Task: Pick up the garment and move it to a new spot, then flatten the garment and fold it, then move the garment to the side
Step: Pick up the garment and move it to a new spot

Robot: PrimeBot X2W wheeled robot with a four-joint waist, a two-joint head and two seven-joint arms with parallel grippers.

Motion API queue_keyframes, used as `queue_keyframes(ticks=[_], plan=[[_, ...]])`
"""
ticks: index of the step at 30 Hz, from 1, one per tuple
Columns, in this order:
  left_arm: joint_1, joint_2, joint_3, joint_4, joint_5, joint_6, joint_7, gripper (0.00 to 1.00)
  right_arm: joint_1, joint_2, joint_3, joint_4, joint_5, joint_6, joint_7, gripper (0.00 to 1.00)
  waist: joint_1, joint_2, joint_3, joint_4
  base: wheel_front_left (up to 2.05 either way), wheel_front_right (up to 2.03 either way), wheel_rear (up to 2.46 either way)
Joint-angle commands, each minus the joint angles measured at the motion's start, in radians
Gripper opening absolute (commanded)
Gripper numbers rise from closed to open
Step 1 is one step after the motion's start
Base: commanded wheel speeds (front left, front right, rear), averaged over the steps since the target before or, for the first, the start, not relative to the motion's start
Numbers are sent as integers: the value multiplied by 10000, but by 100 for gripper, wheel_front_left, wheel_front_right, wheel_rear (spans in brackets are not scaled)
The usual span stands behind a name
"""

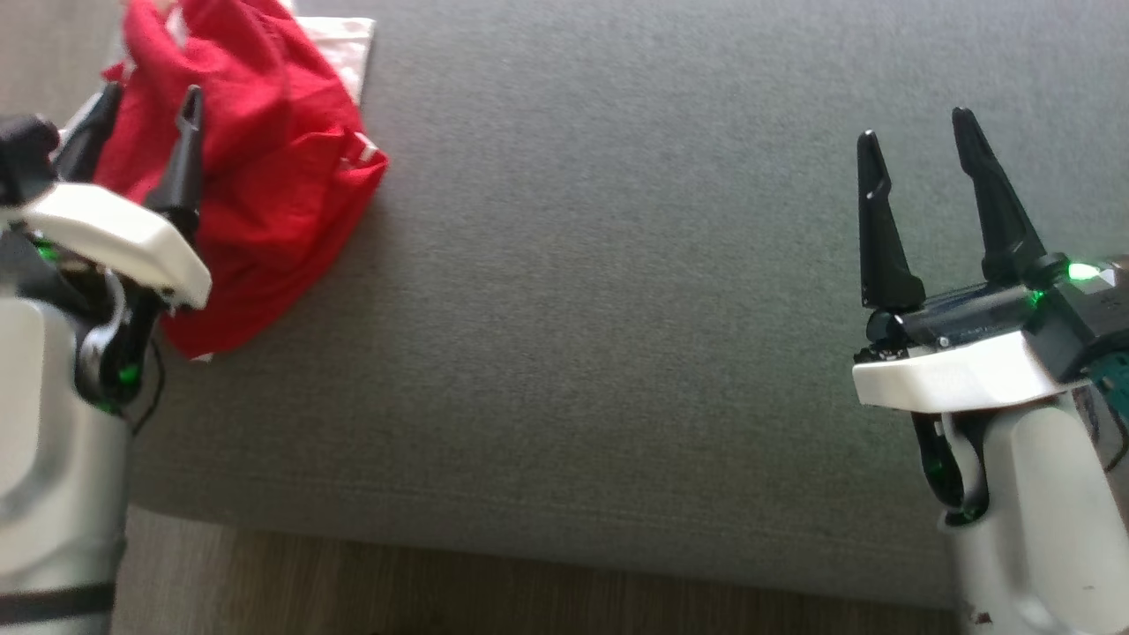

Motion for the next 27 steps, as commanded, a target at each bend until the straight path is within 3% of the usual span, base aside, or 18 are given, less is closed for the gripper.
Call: queue_keyframes(ticks=[1, 11, 12, 14, 15, 27], plan=[[-546, 594, 300, -128, -64, -28, 131, 100, -305, 24, 279, -417, -93, -2, 44, 100, -1, 0, 237, -226, 0, 0, 0], [-1889, 1114, -264, 1803, -228, -52, 833, 100, -490, 24, 406, -514, -141, -2, 6, 100, -1, 0, 660, -644, 0, 0, 0], [-1982, 1139, -294, 2007, -251, -53, 869, 76, -495, 24, 415, -507, -143, -2, -4, 100, -1, 0, 676, -678, 0, 0, 0], [-2144, 1176, -408, 2370, -302, -56, 953, 4, -494, 24, 388, -506, -150, -2, -25, 100, -1, 0, 706, -729, 0, 0, 0], [-2214, 1202, -464, 2492, -306, -56, 923, 0, -491, 24, 359, -503, -138, -2, -38, 100, -1, 0, 720, -750, 0, 0, 0], [-2401, 1193, -503, 3223, -590, -47, 58, 0, -390, 24, 311, -246, -123, -2, -165, 100, -1, 0, 269, -727, 0, 0, 0]])
